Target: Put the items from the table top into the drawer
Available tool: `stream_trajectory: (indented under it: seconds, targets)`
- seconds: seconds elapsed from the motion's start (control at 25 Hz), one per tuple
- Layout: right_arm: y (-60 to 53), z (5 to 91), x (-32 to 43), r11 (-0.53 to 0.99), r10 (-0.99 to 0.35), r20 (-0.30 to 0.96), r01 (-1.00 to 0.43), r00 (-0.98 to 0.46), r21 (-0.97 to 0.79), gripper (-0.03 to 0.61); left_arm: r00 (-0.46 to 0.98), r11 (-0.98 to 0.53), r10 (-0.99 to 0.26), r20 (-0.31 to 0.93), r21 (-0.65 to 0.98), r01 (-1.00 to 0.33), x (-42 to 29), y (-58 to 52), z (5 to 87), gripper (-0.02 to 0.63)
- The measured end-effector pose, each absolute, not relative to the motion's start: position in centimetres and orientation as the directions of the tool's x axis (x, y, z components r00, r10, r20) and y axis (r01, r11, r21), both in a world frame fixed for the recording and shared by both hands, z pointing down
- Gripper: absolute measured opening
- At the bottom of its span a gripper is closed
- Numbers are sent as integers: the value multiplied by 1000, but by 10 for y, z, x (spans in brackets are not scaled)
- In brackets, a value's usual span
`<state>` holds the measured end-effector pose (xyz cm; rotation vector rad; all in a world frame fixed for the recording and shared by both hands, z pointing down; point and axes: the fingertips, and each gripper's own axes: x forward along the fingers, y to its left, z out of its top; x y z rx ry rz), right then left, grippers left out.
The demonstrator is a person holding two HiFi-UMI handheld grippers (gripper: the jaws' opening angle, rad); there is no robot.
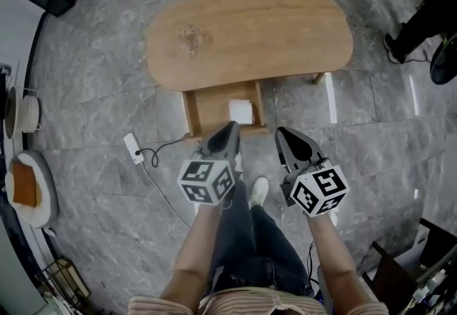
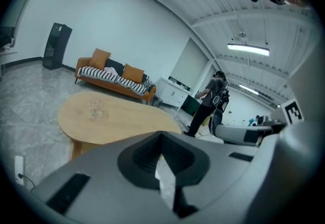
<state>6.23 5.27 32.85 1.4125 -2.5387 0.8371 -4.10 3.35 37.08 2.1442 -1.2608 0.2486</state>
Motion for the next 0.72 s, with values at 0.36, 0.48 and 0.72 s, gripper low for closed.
stream_trajectory:
  seconds: [0.36, 0.48, 0.72]
  targets:
    - [77, 273, 75, 453, -776, 289, -814, -560, -362, 9, 541, -424, -746, 389, 348, -836, -31, 61, 305, 12]
    - [85, 259, 77, 461, -783, 270, -815, -560, -351, 8, 543, -434, -752, 372, 341, -834, -31, 69, 290, 12]
    - [107, 232, 79, 473, -793, 240, -815, -560, -335, 9, 545, -446, -764, 347, 327, -833, -32, 89, 262, 12]
